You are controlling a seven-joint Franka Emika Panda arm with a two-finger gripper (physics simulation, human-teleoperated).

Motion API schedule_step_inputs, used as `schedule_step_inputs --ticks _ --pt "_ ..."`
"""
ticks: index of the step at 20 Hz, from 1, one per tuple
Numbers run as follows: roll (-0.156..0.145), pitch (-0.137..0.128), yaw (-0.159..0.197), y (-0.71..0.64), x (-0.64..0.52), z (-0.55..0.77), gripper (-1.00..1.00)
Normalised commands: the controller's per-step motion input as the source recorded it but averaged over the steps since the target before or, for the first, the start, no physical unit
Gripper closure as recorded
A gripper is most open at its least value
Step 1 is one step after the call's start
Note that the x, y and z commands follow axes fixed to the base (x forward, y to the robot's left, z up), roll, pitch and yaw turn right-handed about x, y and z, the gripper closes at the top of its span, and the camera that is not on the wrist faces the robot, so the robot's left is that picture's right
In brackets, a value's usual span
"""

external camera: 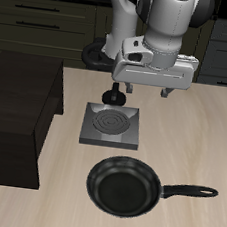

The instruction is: Place the frypan on top of the shelf

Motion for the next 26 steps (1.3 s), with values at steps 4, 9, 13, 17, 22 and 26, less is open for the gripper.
schedule_step_inputs --ticks 4,9,13,17,22,26 --pt "0.081 -0.035 -0.03 0.34 0.19 0.06 -1.0" --pt "0.06 -0.018 0.011 0.29 0.2 0.02 -1.0" --pt "-0.011 -0.007 0.006 0.07 0.09 0.02 -1.0" --pt "-0.01 -0.034 0.012 0.11 0.21 0.08 -1.0" --pt "0.025 0.019 0.047 0.02 0.31 -0.05 -1.0" --pt "-0.058 0.001 -0.016 -0.15 0.22 -0.15 -1.0"
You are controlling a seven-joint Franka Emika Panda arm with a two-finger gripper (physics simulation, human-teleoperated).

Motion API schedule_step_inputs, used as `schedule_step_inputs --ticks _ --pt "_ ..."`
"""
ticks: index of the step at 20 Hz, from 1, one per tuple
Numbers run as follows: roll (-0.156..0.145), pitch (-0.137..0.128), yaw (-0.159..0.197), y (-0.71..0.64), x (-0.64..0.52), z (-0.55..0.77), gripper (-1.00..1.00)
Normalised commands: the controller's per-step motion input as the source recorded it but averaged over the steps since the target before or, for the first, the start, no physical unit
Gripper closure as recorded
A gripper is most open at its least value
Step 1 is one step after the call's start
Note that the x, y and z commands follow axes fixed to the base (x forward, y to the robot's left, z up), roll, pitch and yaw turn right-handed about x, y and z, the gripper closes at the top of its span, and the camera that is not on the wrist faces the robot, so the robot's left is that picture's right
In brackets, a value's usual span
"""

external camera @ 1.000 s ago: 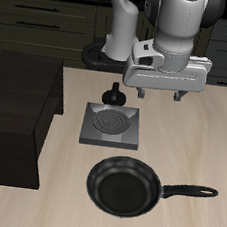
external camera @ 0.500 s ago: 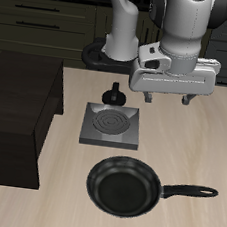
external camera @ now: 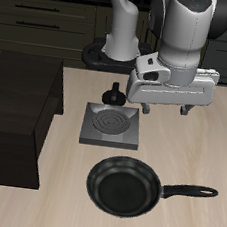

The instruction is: Place the frypan on top of the shelf

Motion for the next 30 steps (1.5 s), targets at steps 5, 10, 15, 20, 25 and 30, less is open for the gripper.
schedule_step_inputs --ticks 5,10,15,20,25,30 --pt "0.0 0.035 -0.006 -0.02 0.07 -0.29 -1.0" --pt "-0.003 0.03 0.0 0.01 0.04 -0.45 -1.0" --pt "-0.005 0.028 -0.005 0.0 0.06 -0.4 -1.0" --pt "0.002 0.013 0.06 0.02 0.07 -0.45 -1.0" --pt "-0.011 0.002 0.049 0.02 0.04 -0.29 -1.0" --pt "0.014 -0.013 0.072 0.1 -0.12 -0.32 -1.0"
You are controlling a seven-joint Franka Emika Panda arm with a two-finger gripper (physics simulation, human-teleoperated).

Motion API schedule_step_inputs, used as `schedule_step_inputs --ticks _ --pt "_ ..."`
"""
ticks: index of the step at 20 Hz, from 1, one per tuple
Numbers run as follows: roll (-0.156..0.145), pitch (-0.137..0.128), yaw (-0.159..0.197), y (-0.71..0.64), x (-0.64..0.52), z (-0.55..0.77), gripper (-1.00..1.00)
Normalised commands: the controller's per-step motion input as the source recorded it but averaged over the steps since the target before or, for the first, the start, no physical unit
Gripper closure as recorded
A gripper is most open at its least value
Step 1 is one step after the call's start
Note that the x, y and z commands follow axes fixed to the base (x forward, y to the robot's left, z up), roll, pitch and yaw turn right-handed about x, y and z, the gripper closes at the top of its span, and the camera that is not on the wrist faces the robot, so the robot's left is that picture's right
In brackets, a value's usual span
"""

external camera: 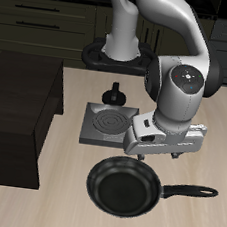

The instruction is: Place the frypan on top of the shelf

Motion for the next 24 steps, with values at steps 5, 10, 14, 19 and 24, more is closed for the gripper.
schedule_step_inputs --ticks 5,10,14,19,24 --pt "0.022 -0.058 0.121 0.03 -0.17 -0.18 -1.0" --pt "0.009 0.005 0.034 -0.04 0.0 -0.22 -1.0" --pt "0.003 0.034 0.021 0.0 0.02 -0.33 -1.0" --pt "0.004 0.031 0.015 0.04 0.03 -0.34 -1.0" --pt "-0.002 0.051 0.065 0.1 -0.01 -0.49 -1.0"
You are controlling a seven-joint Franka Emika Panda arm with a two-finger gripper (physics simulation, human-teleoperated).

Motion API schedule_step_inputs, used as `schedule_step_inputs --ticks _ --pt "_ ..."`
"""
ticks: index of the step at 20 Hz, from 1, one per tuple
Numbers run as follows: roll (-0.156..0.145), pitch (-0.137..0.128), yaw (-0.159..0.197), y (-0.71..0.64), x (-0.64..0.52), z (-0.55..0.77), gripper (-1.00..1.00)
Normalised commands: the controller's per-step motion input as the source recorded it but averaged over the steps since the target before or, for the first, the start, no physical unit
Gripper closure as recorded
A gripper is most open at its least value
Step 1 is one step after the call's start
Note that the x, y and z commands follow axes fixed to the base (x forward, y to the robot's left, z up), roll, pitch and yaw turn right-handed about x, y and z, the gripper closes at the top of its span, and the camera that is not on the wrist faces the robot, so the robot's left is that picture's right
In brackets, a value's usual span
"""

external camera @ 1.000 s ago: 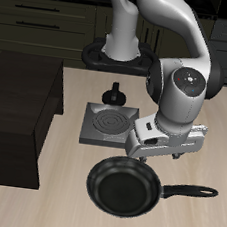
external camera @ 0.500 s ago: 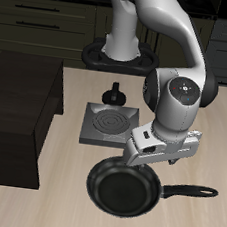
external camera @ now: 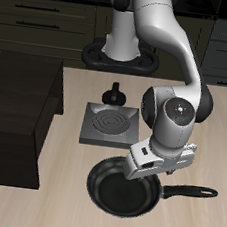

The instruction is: Place the frypan on top of the shelf

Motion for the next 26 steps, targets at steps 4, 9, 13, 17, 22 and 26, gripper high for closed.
schedule_step_inputs --ticks 4,9,13,17,22,26 --pt "-0.027 0.039 0.01 -0.05 0.03 -0.26 -1.0" --pt "-0.054 0.126 -0.014 -0.23 0.1 -0.53 1.0" --pt "-0.004 0.068 -0.024 -0.27 -0.01 -0.28 1.0" --pt "-0.031 -0.002 -0.02 -0.32 -0.02 0.06 1.0" --pt "-0.014 -0.037 -0.041 -0.32 -0.09 0.39 1.0" --pt "0.01 -0.101 0.062 -0.1 -0.2 0.46 1.0"
